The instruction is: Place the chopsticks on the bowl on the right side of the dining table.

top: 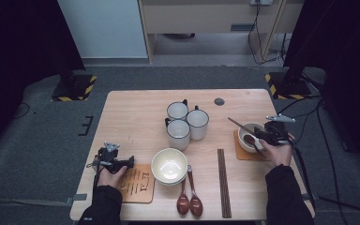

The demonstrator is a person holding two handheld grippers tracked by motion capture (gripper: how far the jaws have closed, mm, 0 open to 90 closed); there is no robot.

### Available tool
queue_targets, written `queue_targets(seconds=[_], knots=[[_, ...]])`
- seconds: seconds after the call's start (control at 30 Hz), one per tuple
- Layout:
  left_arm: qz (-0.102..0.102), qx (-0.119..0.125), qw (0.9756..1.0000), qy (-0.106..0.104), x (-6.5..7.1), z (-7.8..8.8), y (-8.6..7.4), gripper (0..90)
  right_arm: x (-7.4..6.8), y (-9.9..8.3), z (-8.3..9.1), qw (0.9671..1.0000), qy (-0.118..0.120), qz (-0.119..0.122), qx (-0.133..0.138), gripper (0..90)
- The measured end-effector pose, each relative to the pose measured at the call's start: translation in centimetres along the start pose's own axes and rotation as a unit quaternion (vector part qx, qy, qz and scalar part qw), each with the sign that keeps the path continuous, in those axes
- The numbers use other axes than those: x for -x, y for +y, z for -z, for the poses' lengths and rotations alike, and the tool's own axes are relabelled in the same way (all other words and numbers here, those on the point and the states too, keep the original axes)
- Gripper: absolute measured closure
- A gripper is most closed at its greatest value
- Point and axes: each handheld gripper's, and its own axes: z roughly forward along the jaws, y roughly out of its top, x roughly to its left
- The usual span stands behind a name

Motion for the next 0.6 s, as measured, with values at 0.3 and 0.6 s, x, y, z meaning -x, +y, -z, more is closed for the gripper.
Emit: queue_targets(seconds=[0.3,0.6], knots=[[0.0,0.0,1.0,0.0,0.0,0.0,0.0,0.0,-0.18,-0.06,-0.03,0.9999,0.007,0.009,-0.004,53.6],[0.0,0.0,1.0,0.0,0.0,0.0,0.0,0.0,-0.51,-0.15,0.25,0.9996,0.013,0.024,-0.006,53.2]])
